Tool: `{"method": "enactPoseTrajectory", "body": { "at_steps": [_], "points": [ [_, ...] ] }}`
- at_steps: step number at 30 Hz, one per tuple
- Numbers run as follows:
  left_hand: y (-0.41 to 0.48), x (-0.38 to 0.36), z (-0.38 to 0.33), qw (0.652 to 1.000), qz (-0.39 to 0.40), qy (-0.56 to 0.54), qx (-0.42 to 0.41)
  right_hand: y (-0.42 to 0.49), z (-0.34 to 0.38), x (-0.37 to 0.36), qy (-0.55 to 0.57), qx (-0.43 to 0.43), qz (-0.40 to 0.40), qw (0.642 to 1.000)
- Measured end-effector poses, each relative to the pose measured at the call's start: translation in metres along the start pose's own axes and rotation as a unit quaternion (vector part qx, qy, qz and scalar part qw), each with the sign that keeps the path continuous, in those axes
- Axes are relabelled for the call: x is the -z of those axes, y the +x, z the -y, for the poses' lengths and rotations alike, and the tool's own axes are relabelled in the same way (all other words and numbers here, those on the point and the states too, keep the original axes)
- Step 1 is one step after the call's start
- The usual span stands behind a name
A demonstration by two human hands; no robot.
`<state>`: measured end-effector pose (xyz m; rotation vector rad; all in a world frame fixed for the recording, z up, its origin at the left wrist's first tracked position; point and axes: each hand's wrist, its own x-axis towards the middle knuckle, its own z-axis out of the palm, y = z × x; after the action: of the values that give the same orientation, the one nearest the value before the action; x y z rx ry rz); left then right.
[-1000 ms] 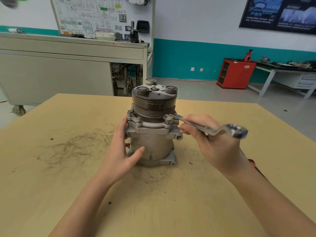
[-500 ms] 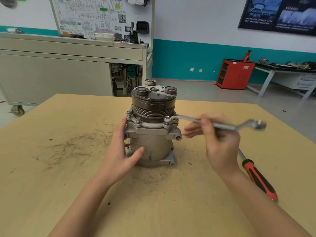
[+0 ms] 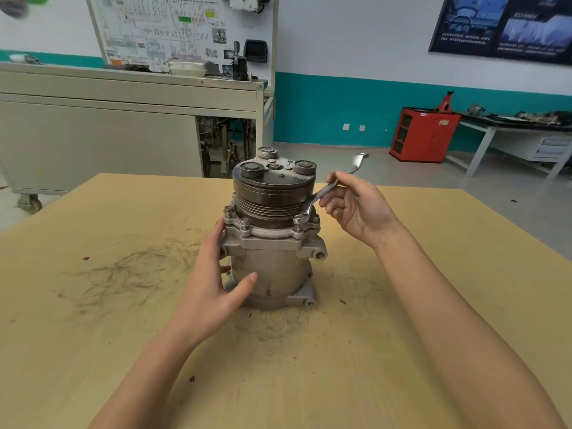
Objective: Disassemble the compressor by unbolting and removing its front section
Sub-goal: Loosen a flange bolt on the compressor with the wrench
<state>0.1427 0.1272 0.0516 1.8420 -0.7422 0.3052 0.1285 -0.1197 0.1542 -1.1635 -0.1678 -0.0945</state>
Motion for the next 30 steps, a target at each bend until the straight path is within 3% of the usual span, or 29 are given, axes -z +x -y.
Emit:
{"method": "enactPoseTrajectory", "body": {
  "at_steps": [4, 9, 12, 15, 16, 18, 19, 20, 21, 24, 25, 27, 30],
  "points": [
    [0.0, 0.001, -0.001, 1.0, 0.0, 0.006, -0.003, -0.027, 0.002, -0.015, -0.089, 0.136, -0.071, 0.984],
    [0.0, 0.0, 0.001, 1.0, -0.003, 0.012, -0.014, -0.061, 0.003, -0.04, -0.266, 0.336, -0.087, 0.899],
    [-0.001, 0.0, 0.0, 1.0, -0.004, 0.016, -0.013, -0.073, -0.008, -0.044, -0.382, 0.437, -0.073, 0.811],
    [-0.001, 0.0, 0.002, 1.0, -0.007, 0.009, -0.005, -0.082, -0.023, -0.046, -0.478, 0.452, -0.073, 0.75],
    [0.0, 0.0, 0.002, 1.0, -0.008, 0.008, -0.004, -0.084, -0.026, -0.045, -0.512, 0.476, -0.06, 0.712],
    [0.0, 0.0, 0.003, 1.0, -0.007, 0.01, -0.011, -0.087, -0.034, -0.043, -0.59, 0.548, -0.043, 0.591],
    [-0.001, 0.0, 0.004, 1.0, -0.007, 0.013, -0.016, -0.088, -0.037, -0.04, -0.612, 0.57, -0.036, 0.547],
    [-0.001, 0.0, 0.004, 1.0, -0.006, 0.016, -0.02, -0.089, -0.04, -0.037, -0.614, 0.575, -0.033, 0.54],
    [-0.001, 0.0, 0.005, 1.0, -0.005, 0.019, -0.02, -0.091, -0.043, -0.035, -0.592, 0.562, -0.035, 0.576],
    [-0.001, 0.0, 0.003, 1.0, -0.004, 0.018, -0.011, -0.087, -0.038, -0.027, -0.343, 0.403, -0.059, 0.847],
    [-0.001, 0.0, 0.002, 1.0, -0.004, 0.017, -0.007, -0.079, -0.032, -0.023, -0.262, 0.342, -0.079, 0.899],
    [-0.001, 0.0, 0.0, 1.0, -0.004, 0.016, 0.002, -0.054, -0.014, -0.009, -0.178, 0.204, -0.09, 0.958],
    [-0.001, 0.0, 0.0, 1.0, -0.002, 0.013, 0.002, -0.012, 0.005, 0.006, -0.184, 0.028, -0.023, 0.982]
  ]
}}
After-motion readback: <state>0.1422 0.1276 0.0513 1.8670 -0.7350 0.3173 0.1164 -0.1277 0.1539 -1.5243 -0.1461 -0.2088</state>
